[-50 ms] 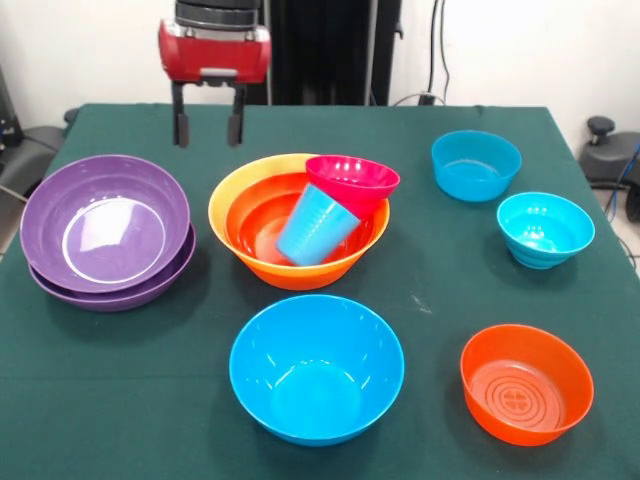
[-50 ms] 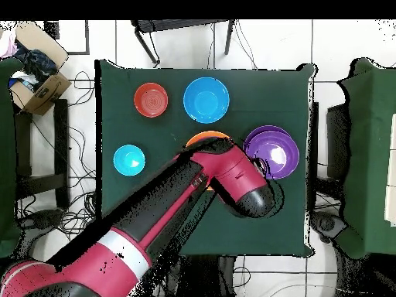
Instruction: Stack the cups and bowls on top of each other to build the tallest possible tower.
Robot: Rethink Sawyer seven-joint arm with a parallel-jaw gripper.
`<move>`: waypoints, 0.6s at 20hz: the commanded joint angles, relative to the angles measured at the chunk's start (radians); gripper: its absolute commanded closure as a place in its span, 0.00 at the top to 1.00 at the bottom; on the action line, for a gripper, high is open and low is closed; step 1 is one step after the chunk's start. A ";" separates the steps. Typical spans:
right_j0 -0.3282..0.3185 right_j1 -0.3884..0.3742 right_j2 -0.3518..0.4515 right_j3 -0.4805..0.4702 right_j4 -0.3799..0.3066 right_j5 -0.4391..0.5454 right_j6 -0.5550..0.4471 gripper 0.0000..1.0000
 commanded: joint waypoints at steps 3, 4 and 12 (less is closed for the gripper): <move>-0.137 0.019 0.198 -0.083 -0.135 -0.111 -0.442 1.00; -0.151 0.022 0.204 -0.092 -0.144 -0.113 -0.458 1.00; -0.211 0.063 0.226 -0.138 -0.160 -0.058 -0.538 1.00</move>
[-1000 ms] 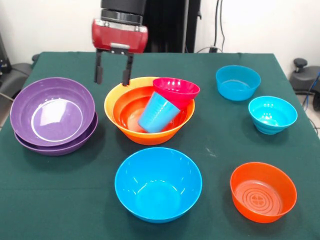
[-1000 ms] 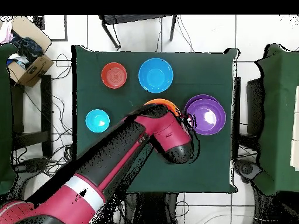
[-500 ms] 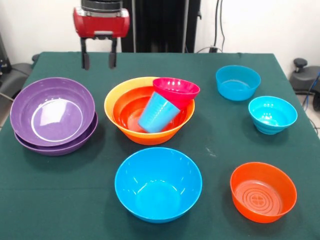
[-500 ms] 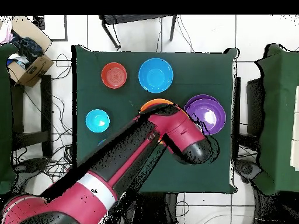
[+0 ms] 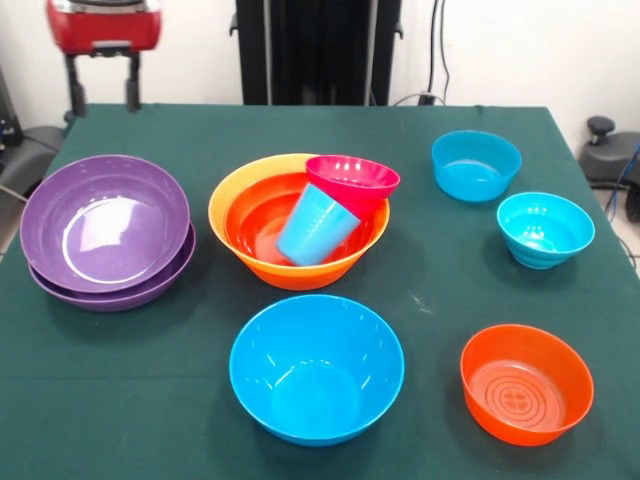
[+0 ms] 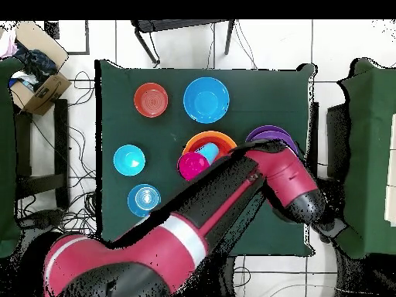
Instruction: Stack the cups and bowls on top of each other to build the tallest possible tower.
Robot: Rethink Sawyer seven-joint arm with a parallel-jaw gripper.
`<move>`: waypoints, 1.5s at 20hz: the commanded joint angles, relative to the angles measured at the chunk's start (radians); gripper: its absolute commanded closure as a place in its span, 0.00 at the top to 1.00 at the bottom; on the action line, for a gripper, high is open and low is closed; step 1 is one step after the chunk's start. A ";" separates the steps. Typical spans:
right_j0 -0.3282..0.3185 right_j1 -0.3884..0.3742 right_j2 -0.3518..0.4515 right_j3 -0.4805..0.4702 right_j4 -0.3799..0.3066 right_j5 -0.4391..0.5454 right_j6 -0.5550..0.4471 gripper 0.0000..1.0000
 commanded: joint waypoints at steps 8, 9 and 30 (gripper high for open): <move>-0.048 0.016 0.268 -0.089 0.015 0.009 -0.460 1.00; -0.051 0.007 0.278 -0.082 0.019 0.016 -0.508 1.00; -0.065 0.027 0.317 -0.105 -0.045 0.018 -0.951 1.00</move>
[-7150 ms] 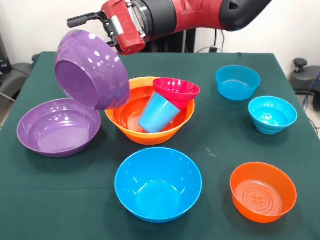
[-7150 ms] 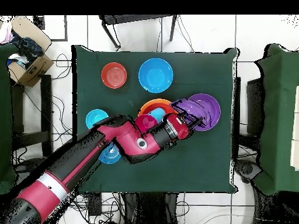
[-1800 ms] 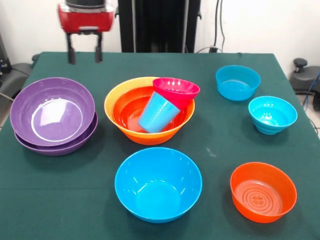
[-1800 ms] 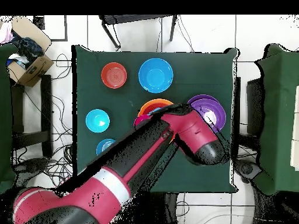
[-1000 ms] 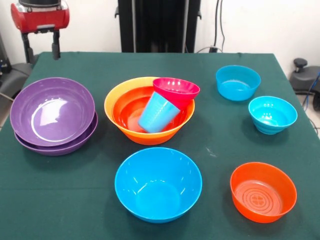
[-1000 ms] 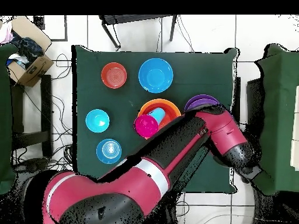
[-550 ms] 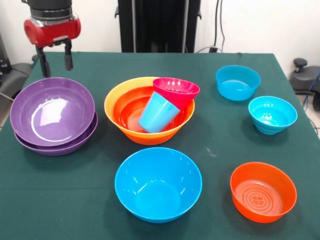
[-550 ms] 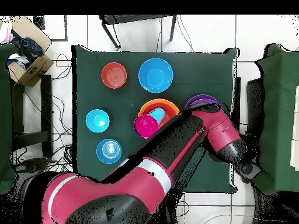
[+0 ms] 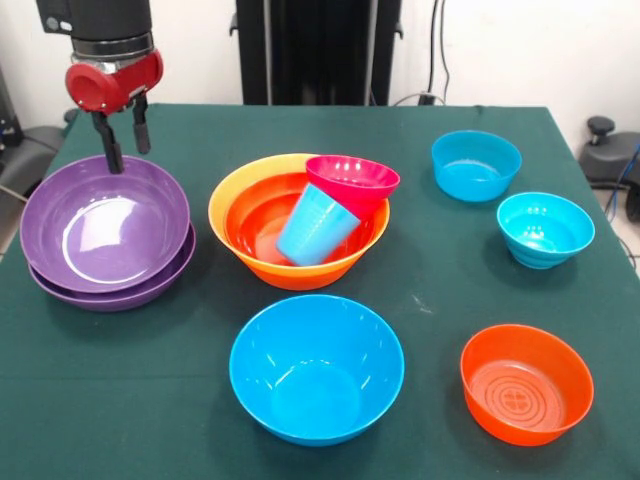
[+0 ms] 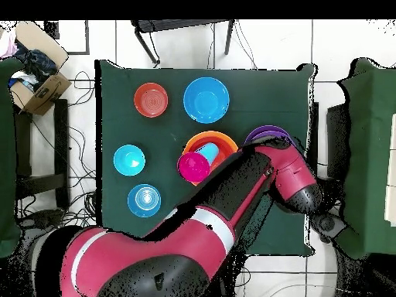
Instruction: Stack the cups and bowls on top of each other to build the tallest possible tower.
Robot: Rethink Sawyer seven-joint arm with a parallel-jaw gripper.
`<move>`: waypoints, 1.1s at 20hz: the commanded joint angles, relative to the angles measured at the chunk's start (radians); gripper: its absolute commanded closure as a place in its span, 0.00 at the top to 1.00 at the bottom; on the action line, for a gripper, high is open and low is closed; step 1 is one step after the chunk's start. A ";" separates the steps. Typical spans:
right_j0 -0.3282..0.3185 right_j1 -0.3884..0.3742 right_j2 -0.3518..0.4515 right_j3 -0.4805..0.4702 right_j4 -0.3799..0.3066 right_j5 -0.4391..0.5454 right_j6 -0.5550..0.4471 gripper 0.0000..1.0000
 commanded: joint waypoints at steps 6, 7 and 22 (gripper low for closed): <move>-0.008 0.112 0.147 -0.107 -0.047 0.040 -0.149 1.00; -0.014 0.117 0.150 -0.109 -0.047 0.037 -0.149 1.00; -0.046 0.179 0.187 -0.116 -0.009 0.064 -0.203 1.00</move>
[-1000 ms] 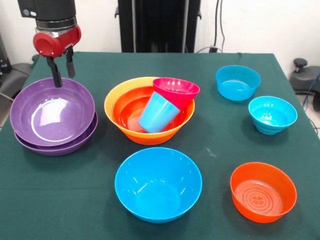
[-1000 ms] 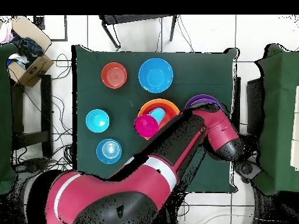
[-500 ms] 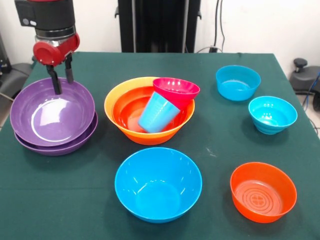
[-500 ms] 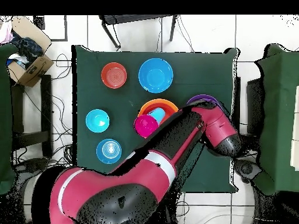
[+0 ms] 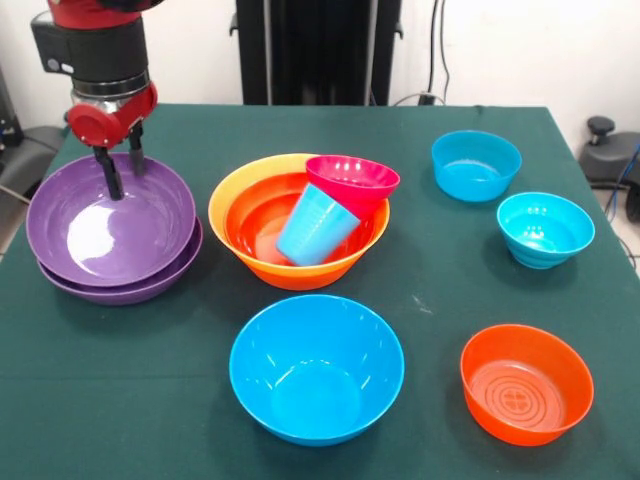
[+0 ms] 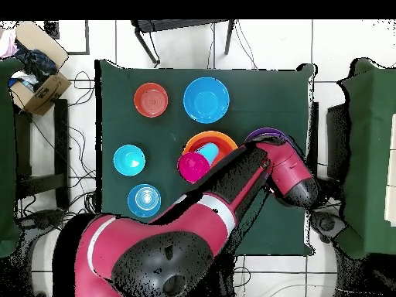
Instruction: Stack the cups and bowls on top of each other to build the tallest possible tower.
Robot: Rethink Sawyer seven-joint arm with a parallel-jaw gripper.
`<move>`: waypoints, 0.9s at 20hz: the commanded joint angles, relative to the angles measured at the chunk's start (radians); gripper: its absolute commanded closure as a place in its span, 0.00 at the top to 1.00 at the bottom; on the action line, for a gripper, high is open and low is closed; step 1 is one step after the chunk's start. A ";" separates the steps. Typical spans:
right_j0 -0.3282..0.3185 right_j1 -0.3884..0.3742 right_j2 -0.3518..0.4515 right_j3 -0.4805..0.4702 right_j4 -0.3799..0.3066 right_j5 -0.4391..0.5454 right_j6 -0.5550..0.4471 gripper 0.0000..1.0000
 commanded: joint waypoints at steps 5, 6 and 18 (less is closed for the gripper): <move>-0.053 0.089 0.227 -0.081 0.036 0.068 -0.224 1.00; -0.060 0.085 0.235 -0.082 0.044 0.069 -0.239 1.00; -0.224 -0.050 0.422 -0.035 0.174 -0.155 -0.354 1.00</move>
